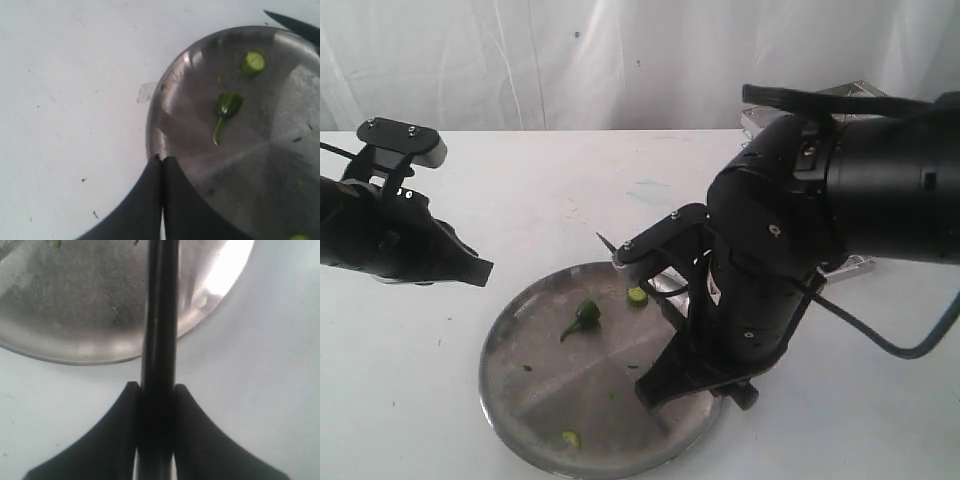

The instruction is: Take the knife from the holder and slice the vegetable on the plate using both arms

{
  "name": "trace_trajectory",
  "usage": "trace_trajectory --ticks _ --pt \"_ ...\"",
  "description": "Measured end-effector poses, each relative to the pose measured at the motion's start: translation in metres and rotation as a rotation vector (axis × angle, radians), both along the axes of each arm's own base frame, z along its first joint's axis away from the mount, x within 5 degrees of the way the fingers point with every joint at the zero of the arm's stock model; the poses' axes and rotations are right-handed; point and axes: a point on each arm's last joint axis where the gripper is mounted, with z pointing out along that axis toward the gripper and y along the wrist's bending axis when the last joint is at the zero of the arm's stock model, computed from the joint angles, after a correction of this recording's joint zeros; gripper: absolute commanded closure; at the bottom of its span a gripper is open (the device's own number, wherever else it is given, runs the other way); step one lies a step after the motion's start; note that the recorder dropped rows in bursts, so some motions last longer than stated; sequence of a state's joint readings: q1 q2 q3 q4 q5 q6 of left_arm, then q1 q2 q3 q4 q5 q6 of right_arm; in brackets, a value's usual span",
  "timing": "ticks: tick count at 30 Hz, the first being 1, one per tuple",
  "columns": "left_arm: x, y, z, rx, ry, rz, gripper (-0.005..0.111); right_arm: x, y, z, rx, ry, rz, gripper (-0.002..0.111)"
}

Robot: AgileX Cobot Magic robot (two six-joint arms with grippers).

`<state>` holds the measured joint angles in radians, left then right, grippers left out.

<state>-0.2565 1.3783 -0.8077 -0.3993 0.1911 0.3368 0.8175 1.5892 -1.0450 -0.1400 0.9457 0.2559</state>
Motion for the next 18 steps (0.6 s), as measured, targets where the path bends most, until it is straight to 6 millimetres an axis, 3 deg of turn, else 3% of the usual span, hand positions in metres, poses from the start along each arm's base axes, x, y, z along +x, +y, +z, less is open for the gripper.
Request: trace_trajectory --ticks 8,13,18 --pt "0.021 -0.014 -0.02 0.026 -0.013 -0.003 0.107 -0.004 0.01 -0.017 0.042 0.066 -0.028 0.108" --pt "0.042 -0.039 -0.024 0.114 0.001 -0.21 0.107 0.0 0.037 -0.05 0.01 0.109 0.023 0.108" --pt "0.053 -0.046 -0.027 0.129 0.019 -0.256 0.107 0.005 0.038 -0.052 -0.004 0.074 0.011 0.108"
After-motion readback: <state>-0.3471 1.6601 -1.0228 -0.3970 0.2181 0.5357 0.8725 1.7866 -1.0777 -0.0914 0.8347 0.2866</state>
